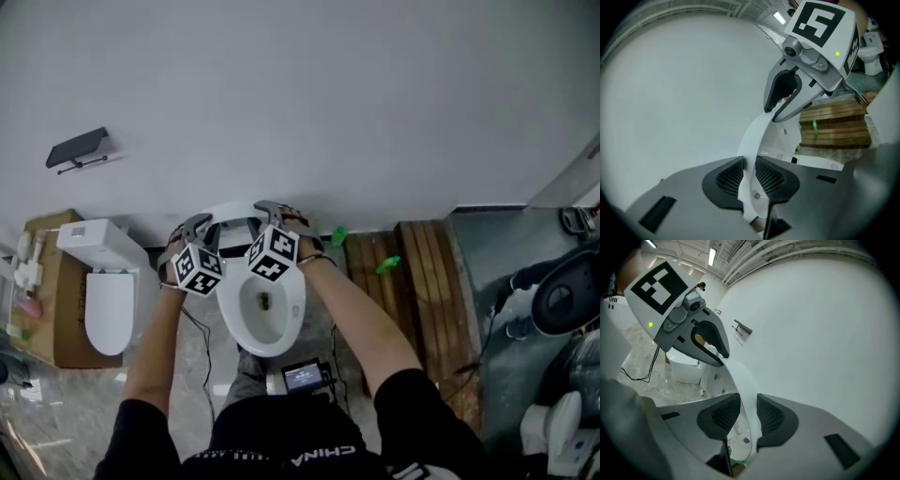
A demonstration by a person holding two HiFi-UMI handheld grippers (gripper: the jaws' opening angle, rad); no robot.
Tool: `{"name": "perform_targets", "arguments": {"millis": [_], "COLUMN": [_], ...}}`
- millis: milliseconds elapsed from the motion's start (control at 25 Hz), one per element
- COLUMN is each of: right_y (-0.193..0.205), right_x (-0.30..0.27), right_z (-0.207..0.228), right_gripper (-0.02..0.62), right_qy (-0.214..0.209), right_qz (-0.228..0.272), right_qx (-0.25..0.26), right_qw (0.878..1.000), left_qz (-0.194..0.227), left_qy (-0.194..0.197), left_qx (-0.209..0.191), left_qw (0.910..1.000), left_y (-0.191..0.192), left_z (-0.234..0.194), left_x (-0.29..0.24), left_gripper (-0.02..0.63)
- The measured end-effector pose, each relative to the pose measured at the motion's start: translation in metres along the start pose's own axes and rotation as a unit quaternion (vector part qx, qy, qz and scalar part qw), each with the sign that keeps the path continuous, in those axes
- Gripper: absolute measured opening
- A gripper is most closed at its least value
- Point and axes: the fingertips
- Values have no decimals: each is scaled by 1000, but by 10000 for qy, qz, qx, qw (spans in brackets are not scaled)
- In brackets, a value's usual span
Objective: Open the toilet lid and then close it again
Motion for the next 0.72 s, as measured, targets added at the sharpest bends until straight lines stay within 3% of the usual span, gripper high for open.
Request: {"name": "perform_targets", "arguments": {"millis": [400, 720], "right_y": [-19, -26], "right_x": [-88, -141], "right_z": [74, 111], "right_gripper": [100, 97], "right_qy": [273, 262], "right_qz": [-632, -831], "right_qx": [-34, -464], "right_qw": [9976, 9951], "left_qz": [356, 369], "left_qy": [195, 249], "left_qx": [-24, 36], "left_qw": [9992, 9990], "left_y": [-17, -21], "left_z": [-87, -131], "left_x": [-69, -114], "left_gripper": [75, 67]}}
Point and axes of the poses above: the fingertips, and each gripper's own axes: x backward along the fingers, z to its right, y out of its underside, and after that the axes turned 6 degrees about y, right-handed
